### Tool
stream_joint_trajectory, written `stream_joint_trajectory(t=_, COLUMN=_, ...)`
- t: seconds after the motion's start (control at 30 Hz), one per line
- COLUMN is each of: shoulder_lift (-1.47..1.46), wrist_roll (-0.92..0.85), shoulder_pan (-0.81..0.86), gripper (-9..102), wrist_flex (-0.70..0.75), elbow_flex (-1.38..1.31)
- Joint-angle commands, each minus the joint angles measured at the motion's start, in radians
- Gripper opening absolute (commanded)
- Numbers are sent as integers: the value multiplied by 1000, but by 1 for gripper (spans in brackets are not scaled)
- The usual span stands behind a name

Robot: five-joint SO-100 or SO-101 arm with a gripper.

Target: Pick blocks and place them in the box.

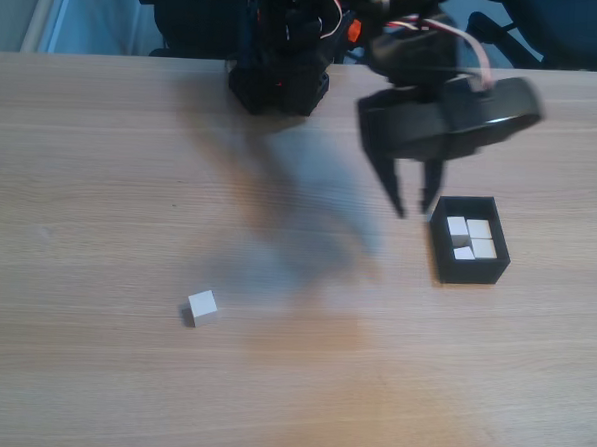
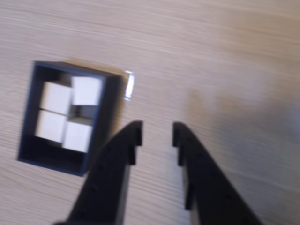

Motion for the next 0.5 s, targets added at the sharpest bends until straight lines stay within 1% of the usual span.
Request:
stream_joint_trajectory(t=0.0, shoulder_lift=115, wrist_roll=-11, shoulder_pan=112, gripper=5, wrist_flex=14, elbow_flex=75)
stream_joint_trajectory(t=0.07, shoulder_lift=164, wrist_roll=-20, shoulder_pan=178, gripper=6, wrist_flex=12, elbow_flex=147)
stream_joint_trajectory(t=0.23, shoulder_lift=273, wrist_roll=-107, shoulder_pan=313, gripper=9, wrist_flex=-29, elbow_flex=324)
stream_joint_trajectory(t=0.47, shoulder_lift=298, wrist_roll=-295, shoulder_pan=434, gripper=11, wrist_flex=-15, elbow_flex=414)
